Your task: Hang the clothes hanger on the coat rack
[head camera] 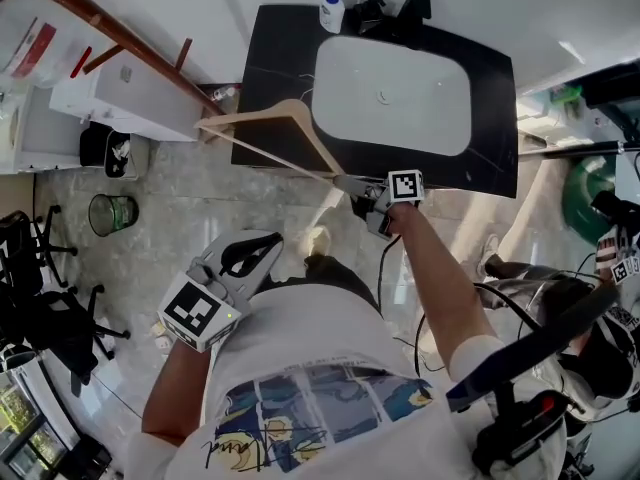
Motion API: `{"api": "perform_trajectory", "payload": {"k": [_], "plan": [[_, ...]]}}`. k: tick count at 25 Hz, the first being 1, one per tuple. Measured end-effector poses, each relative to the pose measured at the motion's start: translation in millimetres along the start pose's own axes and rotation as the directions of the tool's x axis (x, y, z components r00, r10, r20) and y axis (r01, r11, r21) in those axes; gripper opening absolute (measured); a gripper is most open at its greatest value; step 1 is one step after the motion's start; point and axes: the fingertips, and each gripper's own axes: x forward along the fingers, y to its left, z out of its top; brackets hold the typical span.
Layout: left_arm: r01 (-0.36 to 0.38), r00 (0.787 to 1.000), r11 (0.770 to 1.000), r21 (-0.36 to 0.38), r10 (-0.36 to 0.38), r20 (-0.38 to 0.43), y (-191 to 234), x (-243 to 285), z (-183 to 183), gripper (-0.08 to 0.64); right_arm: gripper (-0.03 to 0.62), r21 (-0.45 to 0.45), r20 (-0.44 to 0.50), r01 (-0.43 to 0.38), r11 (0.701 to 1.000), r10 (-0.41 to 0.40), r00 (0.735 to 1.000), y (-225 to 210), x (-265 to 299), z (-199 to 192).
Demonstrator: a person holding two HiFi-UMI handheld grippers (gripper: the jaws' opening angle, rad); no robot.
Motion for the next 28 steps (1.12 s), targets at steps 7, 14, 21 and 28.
{"api": "perform_trajectory", "payload": {"k": [7, 14, 21, 28], "plan": [[0.017, 1.0, 1.0, 0.005, -0.017, -0.013, 14.8, -12.5, 4.8, 0.012, 0.152, -0.006, 0.064, 0.028, 1.0, -0.027, 0.998, -6.8, 18.6, 6.4], [0.035, 0.999, 0.999, -0.014, -0.035, -0.013, 28.2, -25.4, 6.6, 0.011, 0.084, 0.019, 0.165, 0.097, 0.995, -0.099, 0.981, -13.8, 15.9, 4.1], [0.063, 0.998, 0.998, 0.003, -0.063, 0.007, 36.5, -32.2, 8.5, 0.009, 0.044, -0.044, 0.212, 0.083, 0.996, -0.071, 0.975, 18.4, 19.4, 6.9], [0.082, 0.995, 0.996, 0.028, -0.083, 0.049, 42.3, -43.2, 13.5, 0.006, 0.041, -0.128, 0.211, 0.151, 0.98, -0.122, 0.97, 57.1, 15.4, 9.9]]}}
